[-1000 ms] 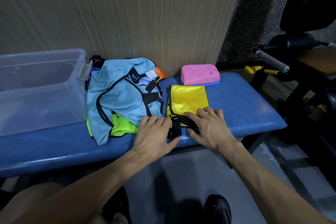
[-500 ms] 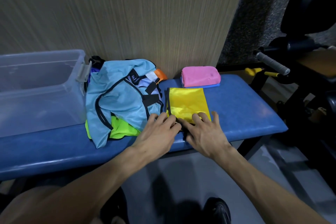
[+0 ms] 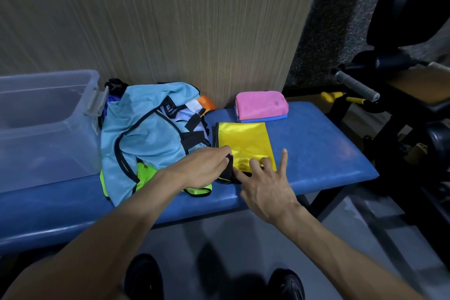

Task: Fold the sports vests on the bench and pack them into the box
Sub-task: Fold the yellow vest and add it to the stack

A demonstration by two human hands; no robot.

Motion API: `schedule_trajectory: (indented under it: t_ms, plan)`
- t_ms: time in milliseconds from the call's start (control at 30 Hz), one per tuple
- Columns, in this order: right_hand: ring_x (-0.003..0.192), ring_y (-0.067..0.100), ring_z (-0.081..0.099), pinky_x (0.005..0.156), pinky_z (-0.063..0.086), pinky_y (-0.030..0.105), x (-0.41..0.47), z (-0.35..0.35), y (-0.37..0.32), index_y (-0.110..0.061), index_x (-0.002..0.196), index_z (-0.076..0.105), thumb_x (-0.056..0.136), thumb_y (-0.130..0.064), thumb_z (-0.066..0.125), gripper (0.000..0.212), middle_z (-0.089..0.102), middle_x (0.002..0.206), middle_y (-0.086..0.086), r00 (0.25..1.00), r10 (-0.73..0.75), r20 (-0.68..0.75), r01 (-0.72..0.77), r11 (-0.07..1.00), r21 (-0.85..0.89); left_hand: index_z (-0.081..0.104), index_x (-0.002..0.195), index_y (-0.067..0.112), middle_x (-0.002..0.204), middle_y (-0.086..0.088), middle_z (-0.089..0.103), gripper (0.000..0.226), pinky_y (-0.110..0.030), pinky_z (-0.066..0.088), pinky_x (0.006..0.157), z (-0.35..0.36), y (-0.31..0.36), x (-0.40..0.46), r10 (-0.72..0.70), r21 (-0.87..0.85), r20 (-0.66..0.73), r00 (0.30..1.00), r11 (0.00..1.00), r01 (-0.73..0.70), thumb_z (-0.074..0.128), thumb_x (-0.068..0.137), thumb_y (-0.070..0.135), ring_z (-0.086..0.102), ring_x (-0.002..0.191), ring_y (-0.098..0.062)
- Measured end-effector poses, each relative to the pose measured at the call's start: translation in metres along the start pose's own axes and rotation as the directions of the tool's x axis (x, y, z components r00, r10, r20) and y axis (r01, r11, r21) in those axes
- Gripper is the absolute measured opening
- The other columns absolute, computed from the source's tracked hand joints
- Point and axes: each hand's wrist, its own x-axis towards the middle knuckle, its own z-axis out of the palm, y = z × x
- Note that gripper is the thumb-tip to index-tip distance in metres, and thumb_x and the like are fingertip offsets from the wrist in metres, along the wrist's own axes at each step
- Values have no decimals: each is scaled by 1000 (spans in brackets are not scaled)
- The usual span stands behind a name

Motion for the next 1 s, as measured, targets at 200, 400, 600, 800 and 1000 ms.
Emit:
schedule_trajectory:
  t_ms: [200, 400, 600, 800, 1000]
  plan:
    - [92, 37, 55, 104, 20, 83, -1, 4, 2, -30, 134, 60, 83, -39, 63, 52, 52, 100, 11, 998, -33, -60, 34, 999, 28, 51, 100, 22, 68, 2, 55, 17, -45, 46, 71, -5, -5, 9, -18, 3, -40, 999, 1000, 18, 39, 108, 32, 52, 67, -20]
    - [93, 35, 54, 106, 20, 81, 0, 6, 5, -28, 129, 59, 85, -38, 44, 48, 50, 97, 9, 995, -26, -99, 34, 997, 75, 66, 105, 35, 76, 10, 62, 12, -39, 49, 79, 8, -9, 25, -118, -90, -109, 987, 990, 108, 54, 103, 34, 58, 80, -18]
    - [104, 29, 58, 109, 23, 79, -4, 6, 26, -32, 139, 53, 80, -46, 45, 61, 53, 103, 1, 997, -45, -58, 57, 972, 226, 51, 114, 34, 99, 11, 51, 26, -35, 41, 75, 21, -5, 28, -153, -128, -261, 953, 984, 123, 66, 95, 26, 51, 84, -14]
    - [125, 15, 46, 121, 19, 57, -14, 5, 65, -33, 134, 53, 85, -48, 56, 51, 50, 125, -15, 991, -95, 96, 38, 878, 478, 68, 96, 33, 102, 14, 51, 2, -39, 52, 71, 33, -13, 20, -39, -29, -369, 929, 999, 31, 66, 97, 31, 51, 95, -11]
    - [119, 10, 48, 104, 43, 31, -11, 19, 82, -29, 132, 61, 85, -46, 67, 50, 53, 127, -16, 990, -127, 65, 45, 713, 699, 63, 130, 37, 117, 19, 43, 37, -27, 39, 102, 26, -31, 7, 23, -162, -104, 994, 986, -40, 58, 97, 52, 41, 114, -4]
